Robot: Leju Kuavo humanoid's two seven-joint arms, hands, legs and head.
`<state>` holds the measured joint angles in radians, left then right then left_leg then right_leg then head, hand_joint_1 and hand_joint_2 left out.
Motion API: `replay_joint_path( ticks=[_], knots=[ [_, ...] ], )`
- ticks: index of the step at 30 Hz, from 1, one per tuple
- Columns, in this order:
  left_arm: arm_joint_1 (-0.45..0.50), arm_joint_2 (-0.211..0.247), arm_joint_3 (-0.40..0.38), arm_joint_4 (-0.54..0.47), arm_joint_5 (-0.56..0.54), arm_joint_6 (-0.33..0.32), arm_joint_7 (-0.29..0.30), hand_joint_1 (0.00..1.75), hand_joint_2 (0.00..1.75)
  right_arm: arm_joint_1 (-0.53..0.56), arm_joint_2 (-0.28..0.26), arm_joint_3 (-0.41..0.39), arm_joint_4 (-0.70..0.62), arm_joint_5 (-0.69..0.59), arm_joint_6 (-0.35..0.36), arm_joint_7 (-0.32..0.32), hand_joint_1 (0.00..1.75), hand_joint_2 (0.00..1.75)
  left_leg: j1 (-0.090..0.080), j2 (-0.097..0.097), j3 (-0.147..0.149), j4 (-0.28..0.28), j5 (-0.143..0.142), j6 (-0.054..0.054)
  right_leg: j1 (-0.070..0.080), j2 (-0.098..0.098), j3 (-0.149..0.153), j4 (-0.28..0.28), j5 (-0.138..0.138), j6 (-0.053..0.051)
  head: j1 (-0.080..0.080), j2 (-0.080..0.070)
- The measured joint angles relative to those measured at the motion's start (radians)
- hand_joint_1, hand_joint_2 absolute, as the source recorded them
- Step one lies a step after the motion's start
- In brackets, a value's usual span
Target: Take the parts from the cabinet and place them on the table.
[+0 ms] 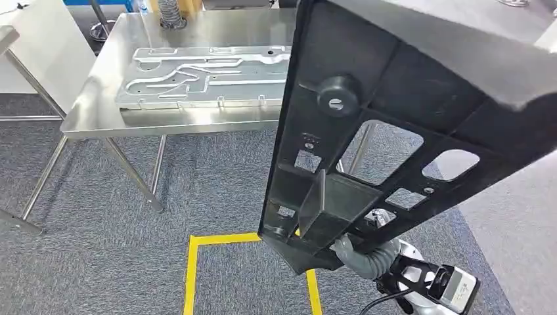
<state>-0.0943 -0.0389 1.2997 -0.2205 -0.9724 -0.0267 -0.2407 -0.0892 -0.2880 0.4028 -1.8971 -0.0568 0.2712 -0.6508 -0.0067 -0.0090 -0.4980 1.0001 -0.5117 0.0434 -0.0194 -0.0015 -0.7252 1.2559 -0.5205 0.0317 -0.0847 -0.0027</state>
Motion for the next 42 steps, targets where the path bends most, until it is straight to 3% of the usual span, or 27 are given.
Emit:
replay_joint_path(
  ticks=[2, 3, 4, 5, 8, 10, 12, 14, 15, 16, 17, 18, 19, 21, 23, 25, 26, 28, 29, 30, 31, 32, 34, 36, 39, 41, 42],
  knots=[
    [0.0, -0.001, 0.0, 0.0, 0.0, 0.0, 0.0, 0.0, 1.75, 0.0, 0.0, 0.0, 0.0, 0.0, 0.0, 0.0, 1.75, 1.75, 0.001, 0.0, 0.031, 0.0, -0.022, -0.007, -0.004, -0.001, 0.067, -0.173, 0.102, 0.0, 0.0, 0.0],
    [0.001, -0.002, 0.0, 0.0, 0.0, 0.0, 0.0, 0.0, 1.75, 0.001, 0.0, 0.0, 0.001, 0.0, 0.0, 0.0, 1.75, 1.75, 0.001, 0.002, 0.037, -0.004, -0.033, -0.013, -0.001, -0.005, 0.083, -0.209, 0.119, -0.005, 0.0, 0.0],
    [-0.004, -0.002, 0.0, 0.0, 0.0, 0.0, -0.002, 0.0, 1.75, 0.002, 0.001, 0.0, 0.002, 0.001, 0.0, 0.0, 1.75, 1.75, 0.0, 0.001, 0.041, -0.004, -0.036, -0.019, 0.01, -0.008, 0.072, -0.224, 0.09, -0.009, 0.0, 0.0],
    [-0.006, -0.002, 0.0, 0.0, 0.001, 0.0, -0.001, 0.0, 1.75, 0.003, 0.001, 0.001, 0.0, 0.001, 0.0, 0.0, 1.75, 1.75, 0.002, 0.003, 0.037, -0.013, -0.041, -0.028, 0.014, -0.009, 0.076, -0.221, 0.101, -0.023, 0.0, 0.0],
    [-0.008, -0.003, 0.0, 0.0, 0.003, 0.0, -0.002, 0.0, 1.75, 0.005, 0.0, 0.001, -0.001, 0.002, 0.0, 0.0, 1.75, 1.75, 0.004, 0.006, 0.049, 0.013, -0.032, -0.045, 0.009, -0.001, 0.111, -0.242, 0.091, -0.044, -0.001, 0.0],
    [-0.01, -0.006, 0.0, 0.0, 0.002, 0.0, -0.002, 0.0, 1.75, 0.004, -0.002, 0.001, -0.002, 0.0, 0.0, 0.0, 1.75, 1.75, 0.008, 0.005, -0.019, 0.145, -0.017, -0.051, 0.011, -0.005, 0.142, -0.249, 0.071, -0.057, 0.0, 0.0],
    [-0.007, -0.007, 0.0, 0.0, 0.003, 0.0, -0.002, 0.0, 1.75, 0.007, -0.002, 0.001, -0.003, 0.0, 0.0, 0.0, 1.75, 1.75, 0.009, 0.006, -0.126, 0.274, -0.072, -0.057, 0.014, -0.005, 0.168, -0.249, 0.047, -0.06, 0.0, 0.0],
    [0.0, -0.007, 0.0, 0.0, 0.003, 0.003, -0.002, 0.0, 1.75, 0.009, -0.002, 0.001, -0.003, 0.0, 0.001, 0.0, 1.75, 1.75, 0.009, 0.006, -0.194, 0.304, -0.145, -0.058, 0.015, 0.001, 0.2, -0.249, 0.021, -0.061, 0.0, 0.0],
    [0.001, -0.007, 0.0, 0.0, 0.003, 0.003, -0.002, 0.0, 1.75, 0.009, -0.002, 0.001, -0.003, 0.0, 0.001, 0.0, 1.75, 1.75, 0.009, 0.006, -0.203, 0.274, -0.145, -0.055, 0.016, 0.003, 0.218, -0.249, 0.007, -0.06, 0.0, 0.0],
    [0.002, -0.007, 0.0, 0.0, 0.003, 0.003, -0.002, 0.0, 1.75, 0.009, -0.002, 0.001, -0.003, 0.0, 0.001, 0.0, 1.75, 1.75, 0.008, 0.006, -0.2, 0.22, -0.119, -0.05, 0.016, 0.003, 0.238, -0.249, -0.008, -0.059, 0.0, 0.0],
    [0.002, -0.007, 0.0, 0.0, 0.003, 0.003, -0.002, 0.0, 1.75, 0.009, -0.002, 0.001, -0.003, 0.0, 0.001, 0.0, 1.75, 1.75, 0.007, 0.006, -0.191, 0.151, -0.057, -0.044, 0.016, 0.003, 0.258, -0.249, -0.022, -0.058, 0.0, 0.0],
    [0.004, -0.007, 0.001, 0.0, 0.004, 0.003, -0.001, 0.0, 1.75, 0.009, -0.002, 0.001, -0.002, 0.0, 0.001, 0.0, 1.75, 1.75, 0.004, 0.006, -0.184, 0.07, 0.065, -0.036, 0.016, 0.002, 0.27, -0.252, -0.038, -0.055, 0.0, 0.0],
    [0.005, -0.006, 0.001, 0.0, 0.005, 0.003, -0.001, 0.0, 1.75, 0.008, -0.002, 0.002, 0.0, 0.0, 0.001, 0.0, 1.75, 1.75, -0.005, 0.003, -0.187, 0.04, 0.149, -0.035, 0.019, 0.004, 0.286, -0.247, -0.049, -0.049, 0.0, 0.0],
    [0.007, -0.006, 0.002, 0.0, 0.006, 0.006, 0.001, 0.0, 1.75, 0.01, -0.002, 0.002, 0.001, 0.0, 0.002, 0.0, 1.75, 1.75, -0.009, 0.0, -0.174, 0.039, 0.135, -0.03, 0.017, 0.009, 0.298, -0.261, -0.059, -0.036, 0.0, 0.0],
    [0.003, -0.006, 0.002, 0.0, 0.008, 0.006, 0.0, 0.0, 1.75, 0.004, -0.002, 0.002, 0.001, 0.0, 0.002, 0.0, 1.75, 1.75, -0.005, -0.003, -0.15, 0.021, 0.127, -0.016, 0.018, 0.009, 0.283, -0.219, -0.026, -0.023, 0.0, 0.0],
    [0.001, -0.007, 0.002, 0.0, 0.008, 0.006, -0.001, 0.0, 1.75, -0.001, 0.0, 0.002, 0.002, -0.001, 0.002, 0.0, 1.75, 1.75, -0.001, -0.004, -0.118, 0.002, 0.114, -0.005, 0.013, 0.005, 0.206, -0.081, 0.002, -0.018, 0.0, 0.0],
    [0.0, -0.007, 0.002, 0.0, 0.008, 0.006, 0.0, 0.0, 1.75, -0.001, 0.005, 0.002, 0.002, -0.001, 0.002, 0.0, 1.75, 1.75, -0.001, -0.004, -0.107, 0.002, 0.104, -0.003, 0.012, 0.005, 0.156, -0.016, -0.017, -0.017, 0.0, 0.0],
    [0.0, -0.007, 0.002, 0.0, 0.008, 0.006, -0.001, 0.0, 1.75, 0.002, 0.006, 0.002, 0.003, -0.001, 0.002, 0.0, 1.75, 1.75, -0.001, -0.007, -0.082, 0.002, 0.079, -0.003, 0.005, 0.005, 0.071, 0.059, -0.117, -0.016, 0.0, 0.0],
    [0.0, -0.007, 0.002, 0.0, 0.008, 0.006, -0.001, 0.0, 1.75, 0.001, 0.006, 0.002, 0.004, -0.001, 0.002, 0.0, 1.75, 1.75, -0.001, -0.009, -0.066, 0.002, 0.066, -0.004, 0.003, 0.005, 0.047, 0.056, -0.155, -0.009, 0.0, 0.0],
    [0.001, -0.007, 0.002, 0.0, 0.008, 0.006, -0.001, 0.0, 1.75, 0.001, 0.006, 0.002, 0.004, -0.001, 0.002, 0.0, 1.75, 1.75, 0.0, -0.01, -0.048, 0.002, 0.054, -0.006, 0.0, 0.004, 0.038, 0.032, -0.162, -0.005, 0.0, 0.0],
    [0.001, -0.007, 0.002, 0.0, 0.008, 0.006, 0.0, 0.0, 1.75, 0.001, 0.006, 0.002, 0.005, -0.001, 0.002, 0.0, 1.75, 1.75, 0.0, -0.012, -0.027, 0.002, 0.039, -0.008, -0.004, 0.004, 0.042, -0.02, -0.139, -0.001, 0.0, 0.0],
    [0.001, -0.007, 0.002, 0.0, 0.008, 0.005, 0.0, 0.0, 1.75, 0.001, 0.006, 0.002, 0.006, -0.001, 0.002, 0.0, 1.75, 1.75, 0.001, -0.012, -0.006, 0.002, 0.024, -0.01, -0.007, 0.003, 0.053, -0.086, -0.08, 0.003, 0.0, 0.0],
    [-0.002, -0.007, 0.003, 0.0, 0.008, 0.005, -0.001, 0.0, 1.75, 0.002, 0.006, 0.002, 0.009, -0.001, 0.002, 0.0, 1.75, 1.75, 0.0, -0.012, 0.023, 0.009, -0.005, -0.021, -0.006, -0.005, 0.056, -0.215, 0.11, -0.001, 0.0, 0.0],
    [-0.002, -0.007, 0.003, 0.0, 0.008, 0.003, -0.001, 0.0, 1.75, 0.004, 0.006, 0.002, 0.011, 0.001, 0.002, 0.0, 1.75, 1.75, -0.001, -0.014, 0.028, -0.003, -0.032, -0.036, 0.003, -0.008, 0.067, -0.212, 0.107, -0.021, 0.0, 0.0],
    [-0.003, -0.007, 0.003, 0.0, 0.009, 0.0, -0.002, 0.0, 1.75, 0.0, 0.004, 0.002, 0.005, 0.004, 0.002, 0.0, 1.75, 1.75, 0.004, -0.008, 0.033, 0.044, -0.019, -0.052, 0.001, -0.003, 0.1, -0.229, 0.099, -0.047, 0.0, 0.0],
    [-0.007, -0.009, 0.003, 0.0, 0.01, -0.003, -0.005, 0.0, 1.75, -0.002, -0.001, 0.002, 0.002, 0.008, -0.002, 0.0, 1.75, 1.75, 0.006, -0.004, -0.03, 0.157, -0.035, -0.062, 0.003, -0.004, 0.122, -0.231, 0.082, -0.057, 0.0, 0.0],
    [-0.007, -0.01, 0.003, 0.0, 0.01, -0.003, -0.005, 0.0, 1.75, -0.001, -0.001, 0.002, 0.002, 0.013, -0.006, 0.0, 1.75, 1.75, 0.007, -0.003, -0.082, 0.231, -0.071, -0.063, 0.005, -0.004, 0.13, -0.231, 0.072, -0.06, -0.001, 0.0]
  ],
)
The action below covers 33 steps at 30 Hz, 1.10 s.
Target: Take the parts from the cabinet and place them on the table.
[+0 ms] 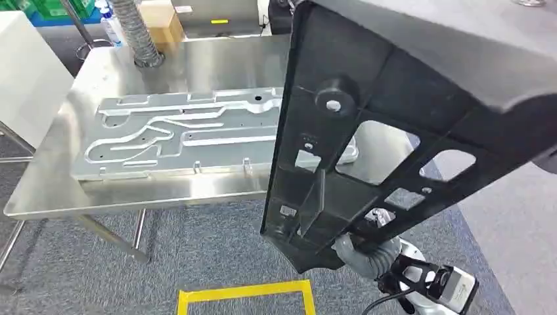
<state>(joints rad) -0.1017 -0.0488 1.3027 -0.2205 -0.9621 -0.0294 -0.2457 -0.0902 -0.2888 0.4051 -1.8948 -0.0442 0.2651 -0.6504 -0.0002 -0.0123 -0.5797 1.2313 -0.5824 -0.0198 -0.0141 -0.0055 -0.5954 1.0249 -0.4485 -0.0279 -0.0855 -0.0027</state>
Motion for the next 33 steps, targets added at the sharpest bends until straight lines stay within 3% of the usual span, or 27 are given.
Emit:
replay_joint_path(
  ticks=[2, 3, 4, 5, 6, 7, 8, 11, 12, 13, 14, 16, 17, 18, 19, 21, 22, 24, 26, 28, 29, 31, 32, 33],
  knots=[
    [0.003, 0.0, 0.0, 0.0, 0.008, 0.0, -0.003, 0.0, 1.75, 0.007, 0.0, 0.0, -0.002, 0.021, -0.021, 0.001, 1.75, 1.75, 0.0, 0.0, -0.084, 0.092, -0.071, -0.001, 0.003, 0.002, 0.022, 0.0, -0.021, -0.002, 0.0, 0.0],
    [0.005, 0.0, 0.001, 0.0, 0.01, 0.001, -0.004, 0.0, 1.75, 0.011, 0.0, 0.0, -0.003, 0.032, -0.036, 0.001, 1.75, 1.75, 0.0, 0.0, -0.099, 0.084, -0.074, 0.0, 0.004, 0.004, 0.036, 0.0, -0.032, -0.002, 0.0, 0.0],
    [0.007, -0.001, 0.002, 0.0, 0.012, 0.002, -0.006, 0.0, 1.75, 0.015, 0.0, 0.0, -0.008, 0.046, -0.052, 0.001, 1.75, 1.75, 0.0, 0.0, -0.099, 0.043, -0.05, 0.001, 0.004, 0.005, 0.053, 0.0, -0.044, -0.001, 0.0, 0.0],
    [0.007, -0.002, 0.002, 0.0, 0.017, 0.002, -0.007, 0.0, 1.75, 0.018, 0.0, 0.0, -0.014, 0.064, -0.068, 0.001, 1.75, 1.75, 0.0, 0.0, -0.089, -0.025, 0.004, 0.005, 0.004, 0.006, 0.072, 0.0, -0.056, 0.0, 0.0, 0.0],
    [0.008, -0.002, 0.004, 0.0, 0.019, 0.003, -0.009, 0.0, 1.75, 0.019, 0.0, 0.0, -0.021, 0.084, -0.086, 0.0, 1.75, 1.75, 0.0, 0.001, -0.075, -0.105, 0.084, 0.009, 0.004, 0.005, 0.09, 0.0, -0.069, 0.003, 0.0, 0.0],
    [0.01, -0.002, 0.007, 0.0, 0.023, 0.006, -0.012, 0.0, 1.75, 0.02, 0.0, 0.0, -0.026, 0.102, -0.106, 0.0, 1.75, 1.75, -0.001, 0.002, -0.074, -0.178, 0.186, 0.014, 0.005, 0.006, 0.098, -0.001, -0.079, 0.007, 0.001, 0.0],
    [0.011, -0.003, 0.01, 0.0, 0.027, 0.008, -0.015, 0.0, 1.75, 0.019, 0.0, 0.0, -0.026, 0.114, -0.126, 0.001, 1.75, 1.75, -0.006, 0.003, -0.085, -0.186, 0.178, 0.017, 0.008, 0.011, 0.106, 0.007, -0.087, 0.013, 0.0, 0.0],
    [0.009, -0.004, 0.011, 0.0, 0.027, 0.011, -0.019, 0.0, 1.75, -0.051, 0.0, -0.025, -0.01, 0.135, -0.206, 0.016, 1.75, 1.75, -0.011, 0.002, -0.078, -0.187, 0.186, 0.032, 0.011, 0.015, 0.106, -0.007, -0.101, 0.03, 0.0, 0.0],
    [0.005, -0.006, 0.011, 0.0, 0.024, 0.011, -0.019, 0.0, 1.75, -0.107, 0.001, -0.048, 0.014, 0.15, -0.225, 0.029, 1.75, 1.75, -0.001, 0.004, -0.071, -0.204, 0.193, 0.04, 0.009, 0.017, 0.107, -0.004, -0.107, 0.036, 0.0, 0.0],
    [0.0, -0.008, 0.011, 0.0, 0.022, 0.011, -0.02, 0.0, 1.75, -0.176, 0.011, -0.074, 0.05, 0.179, -0.247, 0.049, 1.75, 1.75, -0.003, 0.005, -0.065, -0.212, 0.193, 0.043, 0.006, 0.01, 0.096, 0.021, -0.121, 0.039, 0.001, 0.0],
    [-0.003, -0.008, 0.011, 0.0, 0.021, 0.011, -0.021, 0.0, 1.75, -0.236, 0.018, -0.102, 0.097, 0.228, -0.281, 0.066, 1.75, 1.75, -0.003, 0.007, -0.064, -0.212, 0.191, 0.051, 0.006, 0.009, 0.065, 0.077, -0.149, 0.042, 0.001, 0.0],
    [-0.009, -0.008, 0.011, 0.0, 0.021, 0.003, -0.027, 0.0, 1.75, -0.337, 0.027, -0.139, 0.184, 0.387, -0.385, 0.1, 1.75, 1.75, -0.006, 0.007, -0.062, -0.212, 0.187, 0.056, 0.004, 0.009, -0.03, 0.237, -0.209, 0.049, 0.001, 0.0],
    [-0.01, -0.008, 0.011, 0.0, 0.021, -0.001, -0.032, 0.0, 1.75, -0.379, 0.031, -0.152, 0.236, 0.494, -0.45, 0.124, 1.75, 1.75, -0.006, 0.006, -0.061, -0.211, 0.184, 0.058, 0.003, 0.009, -0.07, 0.295, -0.215, 0.051, 0.001, 0.0],
    [-0.009, -0.008, 0.011, 0.0, 0.02, -0.004, -0.035, 0.0, 1.75, -0.424, 0.031, -0.156, 0.285, 0.591, -0.502, 0.153, 1.75, 1.75, -0.006, 0.003, -0.056, -0.21, 0.181, 0.058, 0.002, 0.009, -0.092, 0.306, -0.193, 0.053, 0.0, 0.0],
    [-0.008, -0.008, 0.011, 0.0, 0.019, -0.008, -0.037, 0.0, 1.75, -0.466, 0.031, -0.155, 0.329, 0.688, -0.547, 0.187, 1.75, 1.75, -0.006, 0.001, -0.05, -0.21, 0.176, 0.058, 0.0, 0.009, -0.087, 0.271, -0.151, 0.053, 0.0, 0.0],
    [-0.008, -0.008, 0.01, 0.0, 0.013, -0.014, -0.042, 0.0, 1.75, -0.559, 0.032, -0.15, 0.413, 0.867, -0.619, 0.26, 1.75, 1.75, -0.006, -0.004, -0.033, -0.207, 0.165, 0.053, -0.001, 0.008, -0.034, 0.107, -0.027, 0.049, 0.001, 0.0],
    [-0.008, -0.008, 0.009, 0.0, 0.01, -0.016, -0.044, 0.0, 1.75, -0.61, 0.034, -0.143, 0.459, 0.942, -0.635, 0.295, 1.75, 1.75, -0.006, -0.007, -0.034, -0.207, 0.159, 0.049, 0.0, 0.008, -0.016, 0.037, 0.007, 0.044, 0.001, 0.0],
    [-0.013, -0.008, 0.007, 0.0, 0.007, -0.018, -0.048, 0.0, 1.75, -0.7, 0.034, -0.111, 0.547, 1.059, -0.615, 0.343, 1.75, 1.75, -0.008, -0.01, -0.041, -0.203, 0.16, 0.039, 0.01, 0.006, -0.005, 0.01, -0.009, 0.034, 0.0, 0.0],
    [-0.013, -0.008, 0.005, 0.0, 0.003, -0.019, -0.051, 0.0, 1.75, -0.763, 0.034, -0.062, 0.633, 1.13, -0.581, 0.361, 1.75, 1.75, -0.005, -0.009, -0.04, -0.208, 0.162, 0.03, 0.014, 0.008, -0.006, 0.008, -0.008, 0.027, 0.001, 0.0],
    [-0.018, -0.009, 0.002, 0.0, -0.002, -0.02, -0.053, 0.0, 1.75, -0.811, 0.034, -0.007, 0.733, 1.174, -0.566, 0.36, 1.75, 1.75, -0.006, -0.009, -0.044, -0.191, 0.146, 0.018, 0.004, -0.004, 0.01, -0.014, -0.001, 0.015, 0.001, 0.0],
    [-0.021, -0.01, 0.001, 0.0, -0.003, -0.022, -0.055, 0.0, 1.75, -0.836, 0.034, 0.023, 0.794, 1.188, -0.565, 0.359, 1.75, 1.75, -0.005, -0.006, -0.07, -0.139, 0.116, 0.012, 0.004, -0.01, 0.015, -0.016, -0.002, 0.01, 0.0, 0.0],
    [-0.028, -0.012, -0.002, 0.0, -0.005, -0.024, -0.055, 0.0, 1.75, -0.871, 0.034, 0.078, 0.912, 1.21, -0.566, 0.346, 1.75, 1.75, 0.001, -0.005, -0.154, 0.019, 0.056, 0.003, 0.007, -0.022, 0.021, -0.016, -0.007, 0.005, 0.0, 0.0],
    [-0.03, -0.013, -0.002, 0.0, -0.011, -0.024, -0.055, 0.0, 1.75, -0.88, 0.034, 0.109, 0.964, 1.217, -0.567, 0.336, 1.75, 1.75, 0.003, -0.005, -0.194, 0.085, 0.041, 0.0, 0.008, -0.027, 0.024, -0.016, -0.01, 0.004, 0.0, 0.0],
    [-0.03, -0.013, -0.003, 0.0, -0.011, -0.024, -0.055, 0.0, 1.75, -0.882, 0.034, 0.132, 1.014, 1.225, -0.567, 0.327, 1.75, 1.75, 0.004, -0.004, -0.212, 0.103, 0.048, -0.001, 0.009, -0.031, 0.027, -0.016, -0.013, 0.005, 0.0, 0.0]
  ],
)
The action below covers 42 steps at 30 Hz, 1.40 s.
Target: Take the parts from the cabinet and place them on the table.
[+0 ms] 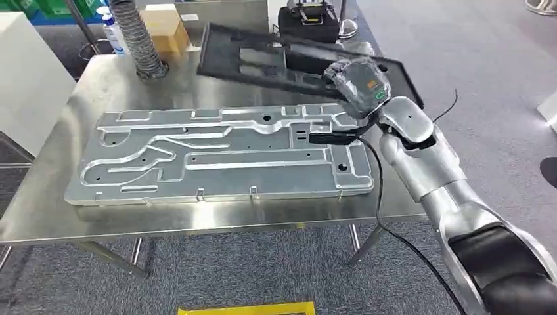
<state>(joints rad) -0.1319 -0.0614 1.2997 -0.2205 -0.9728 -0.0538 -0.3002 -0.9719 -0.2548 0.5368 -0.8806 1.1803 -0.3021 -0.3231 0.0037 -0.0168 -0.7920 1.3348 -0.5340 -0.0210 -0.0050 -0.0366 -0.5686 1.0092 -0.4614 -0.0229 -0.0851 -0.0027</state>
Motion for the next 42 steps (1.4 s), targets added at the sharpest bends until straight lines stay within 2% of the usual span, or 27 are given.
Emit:
replay_joint_path(
  ticks=[2, 4, 6, 8, 10, 12, 14, 15, 16, 17, 18, 19, 21, 24, 25, 27, 29, 30, 31, 32, 33, 34, 35, 36, 39, 40, 42],
  knots=[
    [-0.002, 0.0, -0.002, 0.0, -0.001, 0.0, 0.0, 0.0, 1.75, 0.001, 0.0, 0.046, 0.085, 0.003, -0.002, -0.02, 1.75, 1.75, 0.001, 0.001, 0.032, -0.097, 0.078, -0.002, -0.001, -0.009, 0.01, 0.001, -0.009, 0.005, 0.0, 0.0],
    [-0.006, 0.0, -0.005, 0.0, -0.003, 0.003, 0.0, 0.0, 1.75, 0.0, 0.0, 0.067, 0.143, -0.002, -0.005, -0.039, 1.75, 1.75, 0.003, 0.0, 0.109, -0.276, 0.171, 0.0, -0.001, -0.018, 0.018, 0.004, -0.022, 0.013, 0.0, 0.0],
    [-0.011, -0.001, -0.007, 0.0, -0.006, 0.006, 0.001, 0.0, 1.75, -0.004, 0.0, 0.086, 0.195, -0.016, -0.01, -0.057, 1.75, 1.75, -0.003, -0.01, 0.118, -0.308, 0.161, 0.018, 0.01, -0.019, 0.014, 0.011, -0.028, 0.025, 0.0, 0.0],
    [-0.009, -0.001, -0.01, 0.0, -0.011, 0.007, 0.0, 0.0, 1.75, 0.001, 0.0, 0.098, 0.233, -0.022, -0.014, -0.068, 1.75, 1.75, -0.008, -0.016, 0.115, -0.308, 0.158, 0.027, 0.008, -0.029, 0.016, 0.004, -0.03, 0.032, 0.0, 0.0],
    [-0.012, -0.002, -0.017, 0.0, -0.015, 0.007, -0.007, 0.0, 1.75, 0.007, 0.002, 0.107, 0.262, -0.033, -0.024, -0.079, 1.75, 1.75, 0.002, -0.021, 0.125, -0.319, 0.16, 0.041, 0.005, -0.039, 0.014, 0.01, -0.045, 0.044, 0.0, 0.0],
    [-0.019, -0.002, -0.023, 0.0, -0.02, 0.007, -0.016, 0.0, 1.75, 0.009, 0.023, 0.109, 0.293, -0.038, -0.044, -0.082, 1.75, 1.75, 0.001, -0.028, 0.128, -0.321, 0.158, 0.049, 0.0, 0.009, -0.049, 0.132, -0.101, 0.045, 0.0, 0.0],
    [-0.024, -0.002, -0.027, 0.0, -0.026, 0.01, -0.027, 0.0, 1.75, 0.025, 0.041, 0.11, 0.32, -0.043, -0.06, -0.085, 1.75, 1.75, -0.001, -0.03, 0.13, -0.32, 0.155, 0.055, -0.002, 0.027, -0.144, 0.301, -0.148, 0.046, 0.0, 0.0],
    [-0.024, -0.002, -0.029, 0.0, -0.031, 0.014, -0.035, 0.0, 1.75, 0.035, 0.05, 0.111, 0.33, -0.046, -0.066, -0.086, 1.75, 1.75, -0.001, -0.034, 0.131, -0.319, 0.153, 0.057, -0.002, 0.027, -0.173, 0.34, -0.147, 0.045, 0.0, 0.0],
    [-0.023, -0.002, -0.034, 0.0, -0.033, 0.016, -0.043, 0.0, 1.75, 0.045, 0.056, 0.113, 0.338, -0.048, -0.072, -0.087, 1.75, 1.75, -0.001, -0.039, 0.133, -0.317, 0.15, 0.057, -0.003, 0.027, -0.181, 0.331, -0.121, 0.044, 0.0, 0.0],
    [-0.023, -0.002, -0.038, 0.0, -0.036, 0.017, -0.05, 0.0, 1.75, 0.05, 0.062, 0.116, 0.344, -0.051, -0.077, -0.092, 1.75, 1.75, -0.001, -0.042, 0.136, -0.314, 0.147, 0.055, -0.004, 0.027, -0.163, 0.275, -0.075, 0.041, 0.0, 0.0],
    [-0.024, -0.002, -0.042, 0.0, -0.036, 0.019, -0.055, 0.0, 1.75, 0.051, 0.068, 0.119, 0.348, -0.054, -0.084, -0.095, 0.0, 0.0, -0.002, -0.044, 0.139, -0.311, 0.143, 0.053, -0.004, 0.026, -0.129, 0.191, -0.023, 0.037, 0.0, 0.0],
    [-0.025, -0.002, -0.047, 0.0, -0.04, 0.024, -0.058, 0.0, 1.75, 0.051, 0.076, 0.119, 0.351, -0.062, -0.094, -0.097, 0.0, 0.0, -0.002, -0.045, 0.141, -0.308, 0.139, 0.051, -0.002, 0.02, -0.088, 0.091, 0.033, 0.029, 0.0, 0.0],
    [-0.027, -0.003, -0.05, 0.0, -0.045, 0.031, -0.06, 0.0, 1.75, 0.05, 0.093, 0.119, 0.357, -0.079, -0.114, -0.105, 0.0, 0.0, -0.009, -0.044, 0.136, -0.304, 0.135, 0.044, 0.01, 0.007, -0.06, 0.025, 0.028, 0.023, 0.0, 0.0],
    [-0.027, -0.003, -0.055, 0.0, -0.052, 0.034, -0.058, 0.0, 1.75, 0.055, 0.103, 0.119, 0.363, -0.089, -0.121, -0.114, 0.0, 0.0, -0.008, -0.042, 0.14, -0.311, 0.137, 0.032, 0.011, 0.011, -0.058, 0.025, 0.022, 0.018, 0.0, 0.0],
    [-0.03, -0.002, -0.059, 0.0, -0.053, 0.033, -0.057, 0.0, 1.75, 0.06, 0.103, 0.119, 0.366, -0.09, -0.121, -0.116, 0.0, 0.0, -0.01, -0.041, 0.138, -0.304, 0.129, 0.025, -0.003, 0.007, -0.048, 0.009, 0.028, 0.009, 0.0, 0.0],
    [-0.032, -0.002, -0.065, 0.0, -0.053, 0.033, -0.055, 0.0, 1.75, 0.061, 0.103, 0.119, 0.368, -0.094, -0.119, -0.119, 0.0, 0.0, -0.01, -0.018, 0.105, -0.217, 0.072, 0.011, 0.0, -0.003, -0.039, 0.005, 0.028, 0.002, 0.0, 0.0],
    [-0.034, -0.003, -0.068, 0.0, -0.052, 0.035, -0.051, 0.0, 1.75, 0.066, 0.097, 0.119, 0.373, -0.096, -0.116, -0.12, 0.0, 0.0, -0.004, -0.004, 0.03, -0.063, -0.001, 0.001, 0.003, -0.01, -0.038, 0.006, 0.025, -0.002, 0.0, 0.0],
    [-0.032, -0.003, -0.068, 0.0, -0.05, 0.035, -0.05, 0.0, 1.75, 0.069, 0.094, 0.119, 0.375, -0.098, -0.111, -0.121, 0.0, 0.0, -0.002, -0.003, 0.005, -0.012, -0.016, -0.003, 0.003, -0.012, -0.038, 0.007, 0.025, -0.003, 0.0, 0.0],
    [-0.03, -0.003, -0.068, 0.0, -0.046, 0.036, -0.05, 0.0, 1.75, 0.074, 0.093, 0.119, 0.376, -0.1, -0.107, -0.122, 0.0, 0.0, -0.001, -0.003, 0.004, -0.009, -0.008, -0.005, 0.003, -0.013, -0.038, 0.008, 0.025, -0.002, 0.0, 0.0],
    [-0.029, -0.003, -0.068, 0.0, -0.045, 0.037, -0.05, 0.0, 1.75, 0.078, 0.093, 0.119, 0.376, -0.1, -0.105, -0.122, 0.0, 0.0, 0.002, -0.003, 0.025, -0.051, 0.021, -0.007, 0.001, -0.013, -0.038, 0.009, 0.024, -0.001, 0.0, 0.0],
    [-0.03, -0.003, -0.068, 0.0, -0.045, 0.037, -0.051, 0.0, 1.75, 0.079, 0.093, 0.119, 0.376, -0.102, -0.104, -0.122, 0.0, 0.0, 0.005, -0.003, 0.072, -0.139, 0.066, -0.008, 0.0, -0.013, -0.038, 0.013, 0.022, 0.002, 0.0, 0.0],
    [-0.03, -0.003, -0.068, 0.0, -0.044, 0.037, -0.051, 0.0, 0.0, 0.078, 0.093, 0.119, 0.376, -0.102, -0.103, -0.122, 0.0, 0.0, 0.008, -0.003, 0.124, -0.233, 0.104, -0.009, -0.001, -0.013, -0.038, 0.017, 0.019, 0.007, 0.0, 0.0],
    [-0.031, -0.003, -0.068, 0.0, -0.042, 0.037, -0.053, 0.0, 0.0, 0.077, 0.093, 0.12, 0.376, -0.104, -0.103, -0.122, 0.0, 0.0, 0.011, -0.008, 0.153, -0.3, 0.11, -0.006, -0.002, -0.014, -0.038, 0.021, 0.015, 0.013, 0.0, 0.0],
    [-0.03, -0.006, -0.068, 0.0, -0.041, 0.035, -0.055, 0.0, 0.0, 0.076, 0.093, 0.12, 0.376, -0.107, -0.102, -0.122, 0.0, 0.0, 0.005, -0.017, 0.155, -0.305, 0.115, 0.003, 0.005, -0.01, -0.038, 0.027, 0.013, 0.021, 0.0, 0.0],
    [-0.025, -0.006, -0.068, 0.0, -0.031, 0.031, -0.064, 0.0, 0.0, 0.074, 0.093, 0.119, 0.374, -0.144, -0.103, -0.143, 0.0, 0.0, -0.004, -0.017, 0.154, -0.301, 0.119, 0.029, -0.001, -0.013, -0.035, 0.018, 0.017, 0.039, 0.0, 0.0],
    [-0.024, -0.006, -0.067, 0.0, -0.029, 0.03, -0.067, 0.0, 0.0, 0.074, 0.093, 0.116, 0.372, -0.178, -0.105, -0.156, 0.0, 0.0, 0.002, -0.016, 0.159, -0.309, 0.125, 0.039, -0.001, -0.016, -0.039, 0.021, 0.012, 0.046, 0.0, 0.0],
    [-0.025, -0.008, -0.067, 0.0, -0.026, 0.027, -0.068, 0.0, 0.0, 0.077, 0.106, 0.094, 0.357, -0.277, -0.099, -0.205, 0.0, 0.0, 0.004, -0.02, 0.16, -0.311, 0.129, 0.047, -0.006, 0.004, -0.064, 0.086, -0.036, 0.046, 0.0, 0.0]
  ],
)
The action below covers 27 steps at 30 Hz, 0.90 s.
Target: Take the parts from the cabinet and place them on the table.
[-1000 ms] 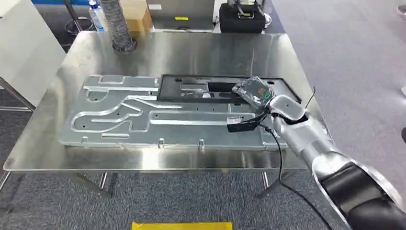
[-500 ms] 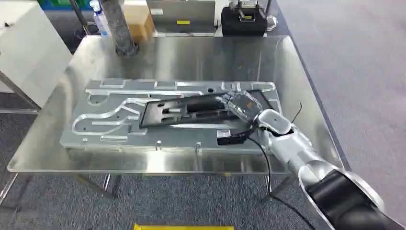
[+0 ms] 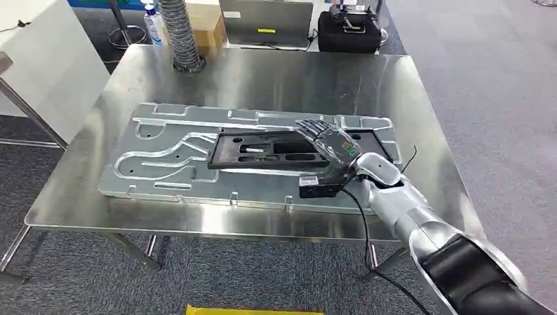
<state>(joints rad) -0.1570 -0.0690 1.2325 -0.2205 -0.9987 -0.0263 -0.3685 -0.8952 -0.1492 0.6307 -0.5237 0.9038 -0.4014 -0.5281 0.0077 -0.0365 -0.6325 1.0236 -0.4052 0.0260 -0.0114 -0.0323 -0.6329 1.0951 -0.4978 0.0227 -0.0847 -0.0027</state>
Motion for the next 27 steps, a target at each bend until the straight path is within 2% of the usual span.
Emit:
replay_joint_path(
  ticks=[1, 2, 3, 4, 5, 6, 7, 8, 9, 11, 13, 14, 15, 16, 17, 18, 19, 20, 21, 22, 23, 24, 25, 27],
  knots=[
    [0.0, 0.0, 0.0, 0.0, 0.001, -0.002, 0.0, 0.0, 0.0, 0.004, 0.008, -0.028, -0.015, -0.102, 0.031, -0.042, 0.0, 0.0, -0.001, 0.0, 0.0, 0.0, 0.0, 0.003, -0.002, 0.012, -0.038, 0.089, -0.043, 0.0, 0.0, 0.0],
    [0.0, 0.0, 0.0, 0.0, 0.002, -0.004, 0.0, 0.0, 0.0, 0.014, 0.015, -0.059, -0.036, -0.2, 0.066, -0.088, 0.0, 0.0, -0.002, 0.0, 0.0, 0.0, -0.001, 0.004, -0.002, 0.017, -0.074, 0.169, -0.074, 0.001, 0.0, 0.0],
    [0.001, 0.0, 0.0, 0.0, 0.002, -0.009, 0.0, 0.0, 0.0, 0.036, 0.02, -0.102, -0.084, -0.343, 0.127, -0.12, 0.0, 0.0, -0.003, -0.002, 0.001, 0.0, -0.002, 0.005, -0.002, 0.018, -0.106, 0.236, -0.094, 0.001, 0.0, 0.0],
    [0.004, 0.0, 0.0, 0.0, 0.002, -0.013, 0.0, 0.0, 0.0, 0.062, 0.025, -0.144, -0.148, -0.483, 0.187, -0.122, 0.0, 0.0, -0.004, -0.003, 0.003, 0.0, -0.002, 0.006, -0.002, 0.019, -0.117, 0.258, -0.09, 0.0, 0.0, 0.0],
    [0.008, 0.0, 0.0, 0.0, 0.002, -0.016, 0.002, 0.0, 0.0, 0.088, 0.027, -0.177, -0.22, -0.588, 0.235, -0.122, 0.0, 0.0, -0.006, -0.003, 0.005, 0.0, -0.004, 0.008, -0.001, 0.019, -0.106, 0.229, -0.062, -0.003, 0.0, 0.0],
    [0.011, 0.0, 0.0, 0.0, 0.002, -0.019, 0.003, 0.0, 0.0, 0.111, 0.028, -0.21, -0.313, -0.685, 0.265, -0.122, 0.0, 0.0, -0.007, -0.003, 0.01, 0.001, -0.006, 0.008, 0.0, 0.02, -0.074, 0.163, -0.022, -0.008, 0.0, 0.0],
    [0.015, 0.0, 0.0, 0.0, 0.002, -0.021, 0.003, 0.0, 0.0, 0.129, 0.033, -0.242, -0.398, -0.763, 0.266, -0.122, 0.0, 0.0, -0.009, -0.002, 0.014, 0.001, -0.008, 0.006, 0.003, 0.018, -0.025, 0.059, 0.028, -0.016, 0.0, 0.0],
    [0.018, 0.0, 0.0, 0.0, 0.005, -0.023, 0.003, 0.0, 0.0, 0.143, 0.042, -0.276, -0.473, -0.82, 0.26, -0.122, 0.0, 0.0, -0.01, 0.001, 0.016, 0.0, -0.011, 0.005, 0.011, 0.005, 0.015, -0.024, 0.062, -0.027, 0.0, 0.0],
    [0.02, -0.002, 0.0, 0.001, 0.011, -0.024, 0.002, 0.0, 0.0, 0.16, 0.053, -0.32, -0.557, -0.856, 0.241, -0.122, 0.0, 0.0, -0.018, 0.005, 0.016, 0.004, -0.014, 0.001, 0.023, -0.013, 0.026, -0.058, 0.052, -0.034, 0.0, 0.0],
    [0.033, -0.002, 0.007, 0.001, 0.035, -0.032, -0.007, 0.0, 0.0, 0.214, 0.088, -0.423, -0.725, -0.839, 0.143, -0.123, 0.0, 0.0, -0.014, 0.016, 0.015, 0.002, -0.014, -0.008, 0.024, 0.005, 0.026, -0.073, 0.051, -0.032, 0.0, 0.0],
    [0.053, -0.001, 0.024, 0.001, 0.067, -0.037, -0.021, 0.0, 0.0, 0.287, 0.129, -0.559, -0.887, -0.771, 0.014, -0.123, 0.0, 0.0, -0.014, 0.029, 0.024, -0.004, -0.018, -0.019, 0.02, 0.018, 0.034, -0.083, 0.055, -0.039, 0.0, 0.0],
    [0.061, 0.004, 0.032, 0.001, 0.075, -0.039, -0.025, 0.0, 0.0, 0.318, 0.144, -0.624, -0.94, -0.742, -0.028, -0.123, 0.0, 0.0, -0.014, 0.041, 0.017, 0.025, -0.042, -0.021, 0.012, 0.023, 0.045, -0.094, 0.063, -0.041, 0.0, 0.0],
    [0.065, 0.003, 0.039, 0.001, 0.082, -0.039, -0.029, 0.0, 0.0, 0.358, 0.148, -0.691, -1.0, -0.725, -0.047, -0.123, 0.0, 0.0, -0.016, 0.039, 0.007, 0.069, -0.074, -0.024, 0.011, 0.03, 0.051, -0.1, 0.064, -0.043, 0.0, 0.0],
    [0.068, 0.003, 0.046, 0.001, 0.088, -0.04, -0.032, 0.0, 0.0, 0.391, 0.148, -0.735, -1.043, -0.709, -0.059, -0.123, 0.0, 0.0, -0.013, 0.039, -0.016, 0.131, -0.111, -0.028, 0.011, 0.03, 0.052, -0.101, 0.064, -0.048, 0.0, 0.0],
    [0.069, 0.003, 0.051, 0.001, 0.092, -0.04, -0.034, 0.0, 0.0, 0.426, 0.146, -0.779, -1.077, -0.687, -0.074, -0.123, 0.0, 0.0, -0.008, 0.04, -0.048, 0.211, -0.151, -0.033, 0.011, 0.034, 0.052, -0.101, 0.064, -0.048, 0.0, 0.0],
    [0.071, 0.003, 0.057, 0.001, 0.099, -0.04, -0.036, 0.0, 0.0, 0.464, 0.142, -0.822, -1.108, -0.653, -0.093, -0.123, 0.0, 0.0, -0.003, 0.039, -0.074, 0.276, -0.177, -0.037, 0.011, 0.04, 0.052, -0.101, 0.064, -0.048, 0.0, 0.0],
    [0.071, 0.003, 0.063, 0.001, 0.1, -0.04, -0.037, 0.0, 0.0, 0.497, 0.142, -0.854, -1.127, -0.626, -0.111, -0.123, 0.0, 0.0, 0.001, 0.04, -0.087, 0.31, -0.187, -0.039, 0.009, 0.045, 0.052, -0.101, 0.064, -0.048, 0.0, 0.0],
    [0.073, 0.003, 0.068, 0.001, 0.104, -0.04, -0.038, 0.0, 0.0, 0.53, 0.142, -0.887, -1.139, -0.606, -0.135, -0.123, 0.0, 0.0, 0.006, 0.04, -0.077, 0.293, -0.165, -0.043, 0.007, 0.051, 0.053, -0.1, 0.064, -0.046, 0.0, 0.0],
    [0.073, 0.004, 0.072, 0.001, 0.105, -0.04, -0.039, 0.0, 0.0, 0.564, 0.142, -0.909, -1.15, -0.593, -0.155, -0.123, 0.0, 0.0, 0.01, 0.039, -0.046, 0.238, -0.129, -0.047, 0.005, 0.058, 0.054, -0.1, 0.064, -0.043, 0.0, 0.0],
    [0.072, 0.005, 0.074, 0.001, 0.105, -0.04, -0.039, 0.0, 0.0, 0.605, 0.142, -0.936, -1.166, -0.575, -0.179, -0.123, 0.0, 0.0, 0.014, 0.039, -0.006, 0.161, -0.092, -0.048, 0.003, 0.066, 0.057, -0.099, 0.063, -0.037, 0.0, 0.0],
    [0.071, 0.005, 0.077, 0.001, 0.106, -0.041, -0.039, 0.0, 0.0, 0.663, 0.146, -0.965, -1.175, -0.551, -0.198, -0.123, 0.0, 0.0, 0.018, 0.032, 0.048, 0.059, -0.052, -0.048, 0.002, 0.067, 0.059, -0.095, 0.062, -0.03, 0.0, 0.0],
    [0.071, 0.006, 0.079, 0.001, 0.106, -0.043, -0.039, 0.0, 0.0, 0.702, 0.147, -0.991, -1.176, -0.528, -0.212, -0.123, 0.0, 0.0, 0.017, 0.021, 0.069, 0.015, -0.051, -0.048, 0.005, 0.067, 0.056, -0.093, 0.059, -0.025, 0.0, 0.0],
    [0.069, 0.008, 0.08, 0.001, 0.106, -0.044, -0.039, 0.0, 0.0, 0.761, 0.15, -1.036, -1.169, -0.504, -0.22, -0.123, 0.0, 0.0, 0.015, 0.02, 0.077, -0.008, -0.06, -0.041, 0.007, 0.067, 0.049, -0.085, 0.06, -0.017, 0.0, 0.0],
    [0.072, 0.008, 0.086, 0.001, 0.107, -0.045, -0.037, 0.0, 0.0, 0.823, 0.167, -1.082, -1.162, -0.49, -0.228, -0.123, 0.0, 0.0, 0.011, 0.023, 0.068, 0.001, -0.055, -0.032, 0.004, 0.071, 0.042, -0.088, 0.069, -0.003, 0.0, 0.0]
  ],
)
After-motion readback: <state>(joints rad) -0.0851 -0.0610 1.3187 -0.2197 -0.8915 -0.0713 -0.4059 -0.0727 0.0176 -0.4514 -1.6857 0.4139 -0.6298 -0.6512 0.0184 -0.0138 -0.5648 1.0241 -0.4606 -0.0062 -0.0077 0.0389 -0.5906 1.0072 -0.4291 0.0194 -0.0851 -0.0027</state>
